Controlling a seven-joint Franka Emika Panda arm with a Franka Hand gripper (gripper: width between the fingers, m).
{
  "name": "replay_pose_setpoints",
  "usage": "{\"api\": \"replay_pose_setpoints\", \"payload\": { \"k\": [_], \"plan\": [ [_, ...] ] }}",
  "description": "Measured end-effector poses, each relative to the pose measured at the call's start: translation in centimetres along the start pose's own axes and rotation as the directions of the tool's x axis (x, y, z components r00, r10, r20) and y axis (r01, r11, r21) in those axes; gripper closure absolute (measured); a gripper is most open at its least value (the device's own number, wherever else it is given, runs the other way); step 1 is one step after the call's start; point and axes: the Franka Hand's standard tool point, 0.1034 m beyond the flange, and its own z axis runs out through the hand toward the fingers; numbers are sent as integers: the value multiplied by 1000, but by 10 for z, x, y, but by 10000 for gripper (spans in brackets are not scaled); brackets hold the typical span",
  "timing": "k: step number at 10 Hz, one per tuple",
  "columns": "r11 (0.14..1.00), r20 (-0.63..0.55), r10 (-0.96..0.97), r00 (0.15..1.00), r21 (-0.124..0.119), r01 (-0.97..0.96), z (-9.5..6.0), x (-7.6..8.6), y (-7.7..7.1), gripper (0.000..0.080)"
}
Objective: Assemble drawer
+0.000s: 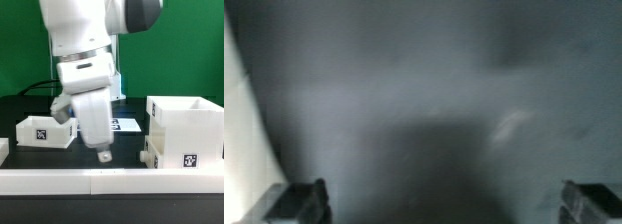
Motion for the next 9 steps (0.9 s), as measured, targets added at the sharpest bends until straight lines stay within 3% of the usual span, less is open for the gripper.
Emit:
{"api": "replay_pose_setpoints", "payload": {
  "k": [1, 2, 4, 5, 9],
  "plan": [
    [999, 6, 30, 1000, -25, -30, -5, -12, -15, 151],
    [998, 17, 52, 998, -27, -52, -12, -24, -33, 151],
    [996, 37, 75, 997, -45, -73, -22, -36, -53, 151],
    [995, 44, 89, 995, -41, -88, -28, -41, -60, 151],
    [969, 35, 244, 969, -46, -243, -27, -41, -60, 151]
  ]
}}
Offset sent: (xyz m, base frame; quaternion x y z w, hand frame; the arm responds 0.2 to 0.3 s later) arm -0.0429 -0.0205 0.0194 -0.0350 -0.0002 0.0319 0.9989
